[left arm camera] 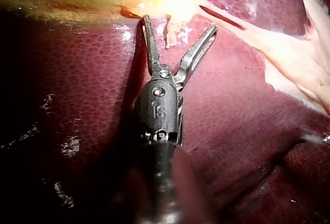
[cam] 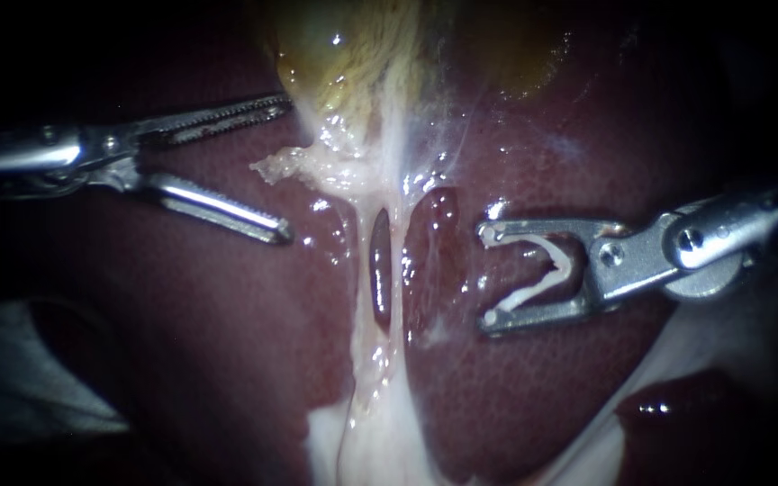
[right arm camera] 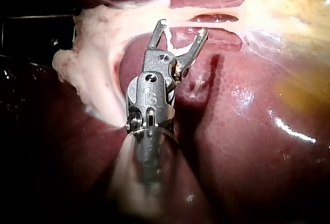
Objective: Grabbing gallbladder
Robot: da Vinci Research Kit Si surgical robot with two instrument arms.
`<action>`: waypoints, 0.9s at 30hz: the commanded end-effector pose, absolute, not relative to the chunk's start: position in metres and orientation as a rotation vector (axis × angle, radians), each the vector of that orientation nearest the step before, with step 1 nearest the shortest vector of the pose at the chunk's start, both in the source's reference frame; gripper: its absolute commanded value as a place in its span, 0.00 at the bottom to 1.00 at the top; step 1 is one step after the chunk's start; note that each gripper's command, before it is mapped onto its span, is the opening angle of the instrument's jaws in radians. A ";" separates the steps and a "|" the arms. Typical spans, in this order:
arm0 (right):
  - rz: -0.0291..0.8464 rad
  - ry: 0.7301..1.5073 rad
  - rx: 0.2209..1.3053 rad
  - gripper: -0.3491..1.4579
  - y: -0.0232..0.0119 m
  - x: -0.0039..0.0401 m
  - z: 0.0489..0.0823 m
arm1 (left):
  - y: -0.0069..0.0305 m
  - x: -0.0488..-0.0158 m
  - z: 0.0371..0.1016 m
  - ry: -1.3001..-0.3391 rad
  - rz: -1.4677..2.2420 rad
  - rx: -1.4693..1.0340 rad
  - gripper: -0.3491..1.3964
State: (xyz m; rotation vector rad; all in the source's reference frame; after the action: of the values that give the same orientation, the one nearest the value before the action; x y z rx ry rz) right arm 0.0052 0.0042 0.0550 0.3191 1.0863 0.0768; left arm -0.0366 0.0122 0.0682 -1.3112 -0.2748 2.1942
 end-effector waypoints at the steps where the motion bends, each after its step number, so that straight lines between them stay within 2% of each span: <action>1: 0.076 1.087 0.319 0.47 0.0041 0.0052 0.0550 | 0.0120 -0.0368 0.0682 -0.283 2.191 -1.301 0.71; 12: 0.075 1.087 0.320 0.47 0.0041 0.0051 0.0550 | 0.0113 -0.0374 0.0674 -0.342 2.139 -1.268 0.48; 17: 0.075 1.087 0.320 0.47 0.0041 0.0051 0.0550 | 0.0113 -0.0374 0.0674 -0.361 2.120 -1.248 0.34; 19: 0.075 1.087 0.320 0.47 0.0041 0.0051 0.0550 | 0.0113 -0.0373 0.0674 -0.369 2.115 -1.237 0.27; 23: 0.075 1.087 0.320 0.47 0.0041 0.0051 0.0549 | 0.0113 -0.0368 0.0673 -0.403 2.079 -1.203 0.00; 27: 0.075 1.087 0.320 0.47 0.0041 0.0051 0.0549 | 0.0115 -0.0365 0.0669 -0.423 2.054 -1.189 0.00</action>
State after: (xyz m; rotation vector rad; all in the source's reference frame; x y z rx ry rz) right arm 0.0051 0.0041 0.0549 0.3199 1.0869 0.0750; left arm -0.0364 0.0115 0.0668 -1.1807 -0.4204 2.0477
